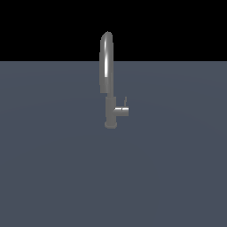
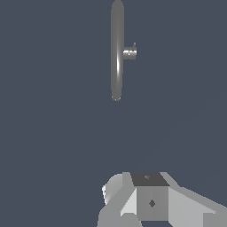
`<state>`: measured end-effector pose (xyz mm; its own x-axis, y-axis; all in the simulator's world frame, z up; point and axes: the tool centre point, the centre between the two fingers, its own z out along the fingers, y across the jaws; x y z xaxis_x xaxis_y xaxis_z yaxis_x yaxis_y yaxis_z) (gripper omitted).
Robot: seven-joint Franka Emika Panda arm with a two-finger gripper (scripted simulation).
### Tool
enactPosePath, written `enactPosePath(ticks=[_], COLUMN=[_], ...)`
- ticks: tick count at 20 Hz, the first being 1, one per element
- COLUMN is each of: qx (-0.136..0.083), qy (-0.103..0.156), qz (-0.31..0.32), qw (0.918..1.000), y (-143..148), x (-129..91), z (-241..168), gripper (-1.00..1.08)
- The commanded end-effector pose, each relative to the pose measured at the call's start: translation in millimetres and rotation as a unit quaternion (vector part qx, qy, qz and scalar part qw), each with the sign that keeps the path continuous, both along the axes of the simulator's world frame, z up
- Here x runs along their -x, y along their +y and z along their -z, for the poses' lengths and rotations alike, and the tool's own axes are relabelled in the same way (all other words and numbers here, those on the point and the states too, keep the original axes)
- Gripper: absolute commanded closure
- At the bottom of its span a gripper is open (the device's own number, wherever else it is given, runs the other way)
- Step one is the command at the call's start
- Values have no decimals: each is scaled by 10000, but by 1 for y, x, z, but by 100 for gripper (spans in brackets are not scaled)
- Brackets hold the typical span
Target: Turn on the faucet by rotating a designated handle.
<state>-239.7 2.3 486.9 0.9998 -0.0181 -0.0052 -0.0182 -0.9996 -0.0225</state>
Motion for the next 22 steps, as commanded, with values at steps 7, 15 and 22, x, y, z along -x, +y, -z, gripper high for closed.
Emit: enactPosePath(ticks=[7, 15, 22], qx=[-56, -312, -715], qy=[57, 313, 715], qz=[58, 321, 733], qw=[10000, 9985, 9922], y=[0, 1, 0], x=[-5, -28, -64], z=[1, 5, 13], gripper=[108, 108, 108])
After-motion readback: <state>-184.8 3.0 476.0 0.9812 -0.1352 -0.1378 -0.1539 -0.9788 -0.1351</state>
